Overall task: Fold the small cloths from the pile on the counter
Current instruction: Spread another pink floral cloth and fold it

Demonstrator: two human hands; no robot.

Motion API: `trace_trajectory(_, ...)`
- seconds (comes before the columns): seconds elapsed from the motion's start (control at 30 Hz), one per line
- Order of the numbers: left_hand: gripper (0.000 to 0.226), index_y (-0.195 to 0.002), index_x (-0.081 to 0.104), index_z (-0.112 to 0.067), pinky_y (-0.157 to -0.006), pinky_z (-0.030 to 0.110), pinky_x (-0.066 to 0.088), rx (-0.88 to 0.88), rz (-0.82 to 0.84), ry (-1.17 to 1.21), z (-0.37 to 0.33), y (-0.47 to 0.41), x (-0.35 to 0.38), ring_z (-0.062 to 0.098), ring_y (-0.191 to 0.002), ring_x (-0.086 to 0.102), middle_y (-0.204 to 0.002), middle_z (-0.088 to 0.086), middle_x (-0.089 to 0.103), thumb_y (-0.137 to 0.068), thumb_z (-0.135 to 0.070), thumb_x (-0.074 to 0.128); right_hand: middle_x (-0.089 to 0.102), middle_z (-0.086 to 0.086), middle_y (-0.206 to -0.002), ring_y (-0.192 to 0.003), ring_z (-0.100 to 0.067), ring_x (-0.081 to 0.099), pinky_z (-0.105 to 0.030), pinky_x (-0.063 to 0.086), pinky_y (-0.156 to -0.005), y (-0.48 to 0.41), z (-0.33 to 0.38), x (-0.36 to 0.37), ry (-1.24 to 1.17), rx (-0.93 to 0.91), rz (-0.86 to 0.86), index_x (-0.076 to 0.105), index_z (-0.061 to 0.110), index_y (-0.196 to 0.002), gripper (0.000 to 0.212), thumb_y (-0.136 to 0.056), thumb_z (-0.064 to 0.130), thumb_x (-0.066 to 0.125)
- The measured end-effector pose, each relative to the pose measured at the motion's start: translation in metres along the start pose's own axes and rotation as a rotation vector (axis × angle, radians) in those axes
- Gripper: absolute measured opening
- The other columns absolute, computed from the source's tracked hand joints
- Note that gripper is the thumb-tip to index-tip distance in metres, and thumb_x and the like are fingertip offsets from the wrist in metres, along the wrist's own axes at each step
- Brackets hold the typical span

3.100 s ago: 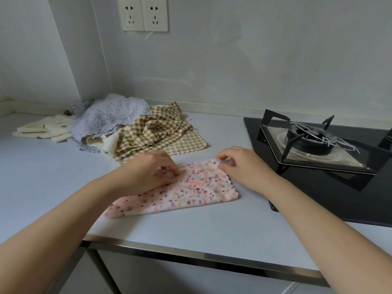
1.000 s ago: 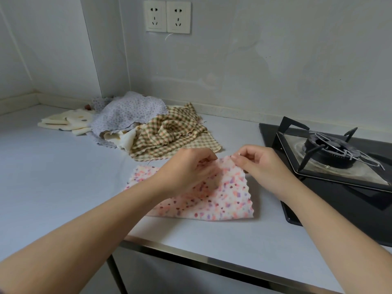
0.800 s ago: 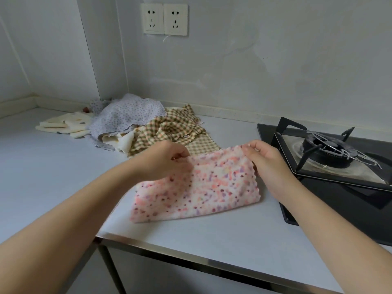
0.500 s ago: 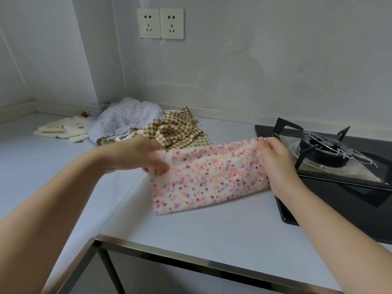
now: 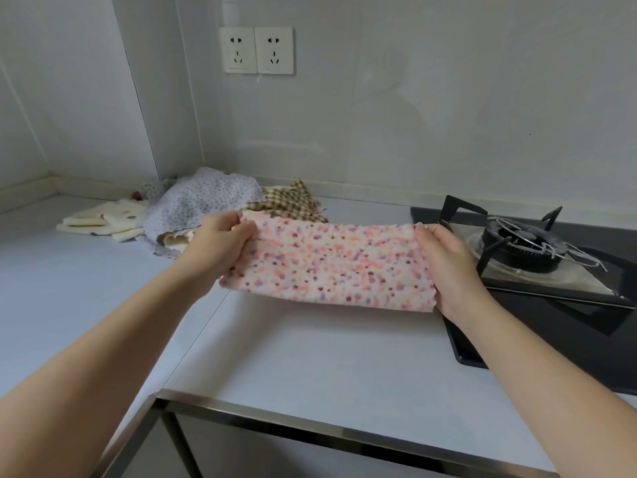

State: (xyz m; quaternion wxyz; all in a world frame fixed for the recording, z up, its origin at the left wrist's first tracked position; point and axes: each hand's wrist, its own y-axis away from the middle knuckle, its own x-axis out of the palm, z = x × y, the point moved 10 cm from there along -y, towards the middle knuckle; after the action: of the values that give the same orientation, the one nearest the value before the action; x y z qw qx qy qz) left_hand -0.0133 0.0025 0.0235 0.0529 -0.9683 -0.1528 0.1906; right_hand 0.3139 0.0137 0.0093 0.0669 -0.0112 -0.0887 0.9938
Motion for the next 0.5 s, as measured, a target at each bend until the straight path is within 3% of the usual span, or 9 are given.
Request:
trace_trajectory(0.1, 0.026, -0.076, 0.052, -0.008, -0.055, 0.028, 0.035, 0.093, -0.039, -0.489, -0.002, 0.000, 0.002, 0.024, -0.072, 0.050, -0.079, 0.008, 0.058, -0.097, -0.022, 0.047, 0.069, -0.006, -0.097, -0.091, -0.020, 0.066, -0.036, 0.053, -0.079, -0.002, -0.011, 0.002, 0.221, 0.035, 0.016, 0.062, 0.014, -0.093, 0.021, -0.101, 0.027, 0.047)
trace_trajectory(0.2, 0.017, -0.095, 0.051, -0.011, -0.061, 0.032, 0.039, 0.162, -0.064, -0.918, 0.002, 0.008, 0.008, 0.028, -0.081, 0.051, -0.095, 0.010, 0.059, -0.095, -0.027, 0.045, 0.061, -0.002, -0.108, -0.094, -0.017, 0.057, -0.033, 0.045, -0.080, -0.001, -0.002, 0.003, 0.742, -0.137, -0.012, 0.057, 0.016, -0.108, 0.017, -0.100, 0.027, 0.046)
trace_trajectory(0.3, 0.019, -0.105, 0.052, -0.011, -0.062, 0.038, 0.046, 0.423, -0.160, -1.004, -0.023, 0.029, 0.025, 0.031, -0.088, 0.059, -0.101, 0.007, 0.059, -0.092, -0.025, 0.050, 0.053, -0.003, -0.133, -0.119, -0.019, 0.052, -0.033, 0.039, -0.102, 0.013, 0.018, 0.030, 0.891, -0.377, 0.072, 0.053, 0.012, -0.131, 0.032, -0.100, 0.020, 0.045)
trace_trajectory(0.4, 0.035, -0.111, 0.061, -0.014, -0.082, 0.040, 0.051, 0.612, 0.093, -0.853, -0.028, 0.053, 0.077, 0.029, -0.105, 0.060, -0.115, 0.007, 0.063, -0.091, -0.028, 0.036, 0.044, -0.009, -0.148, -0.136, -0.022, 0.040, -0.025, 0.025, -0.110, 0.035, 0.004, 0.074, 0.904, -0.379, 0.340, 0.045, 0.006, -0.141, 0.040, -0.103, 0.017, 0.039)
trace_trajectory(0.43, 0.045, -0.124, 0.057, -0.014, -0.096, 0.040, 0.045, 0.579, 0.223, -0.855, -0.019, 0.060, 0.095, 0.028, -0.121, 0.053, -0.132, 0.008, 0.056, -0.093, -0.033, 0.029, 0.032, -0.010, -0.156, -0.144, -0.021, 0.028, -0.026, 0.018, -0.115, 0.042, -0.013, 0.087, 0.955, -0.313, 0.455, 0.035, 0.006, -0.148, 0.046, -0.105, 0.022, 0.035)
trace_trajectory(0.5, 0.055, -0.151, 0.026, -0.016, -0.119, 0.039, 0.016, 0.448, 0.439, -0.957, 0.009, 0.067, 0.119, 0.020, -0.147, 0.016, -0.160, 0.005, 0.018, -0.102, -0.040, 0.017, -0.003, -0.005, -0.164, -0.151, -0.018, -0.006, -0.035, 0.000, -0.122, 0.052, -0.047, 0.098, 1.206, -0.206, 0.629, 0.006, 0.014, -0.156, 0.059, -0.105, 0.038, 0.022)
